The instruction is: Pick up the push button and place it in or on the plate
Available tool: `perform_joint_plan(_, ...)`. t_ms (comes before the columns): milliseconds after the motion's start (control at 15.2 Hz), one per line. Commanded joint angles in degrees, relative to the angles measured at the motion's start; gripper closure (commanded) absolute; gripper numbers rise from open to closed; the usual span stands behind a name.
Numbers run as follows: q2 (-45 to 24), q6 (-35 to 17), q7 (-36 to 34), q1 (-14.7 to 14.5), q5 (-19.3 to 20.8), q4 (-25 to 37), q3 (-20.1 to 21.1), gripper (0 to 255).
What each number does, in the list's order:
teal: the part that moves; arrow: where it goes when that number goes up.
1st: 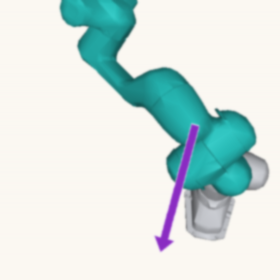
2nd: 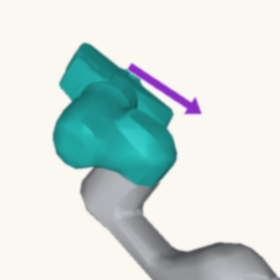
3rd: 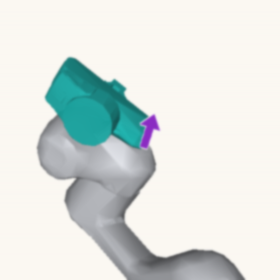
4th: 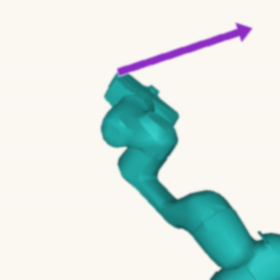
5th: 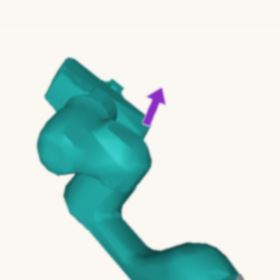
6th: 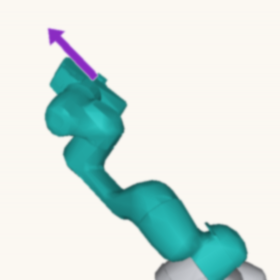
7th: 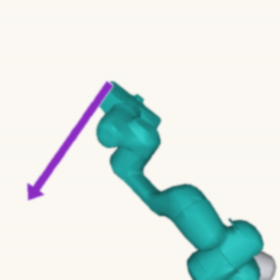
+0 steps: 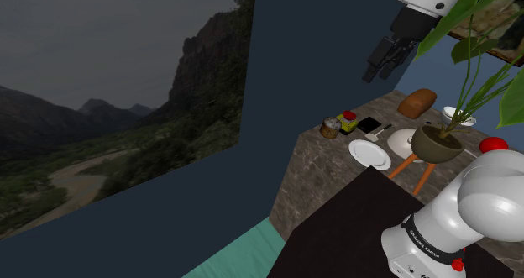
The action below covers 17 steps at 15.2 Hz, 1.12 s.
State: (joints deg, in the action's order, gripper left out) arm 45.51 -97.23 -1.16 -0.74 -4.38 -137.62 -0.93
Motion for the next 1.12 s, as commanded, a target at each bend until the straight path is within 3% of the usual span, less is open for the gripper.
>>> perform_joint_plan(0,0.00,0.00,0.00,0.00,0.00,0.00,0.00,0)
perform_joint_plan(528,-7.34,-9.03,8.93,3.04,4.19,-3.36,-8.11,0)
perform_joint_plan(1056,-19.20,-18.26,18.11,5.10,6.11,-2.26,-16.30,0)
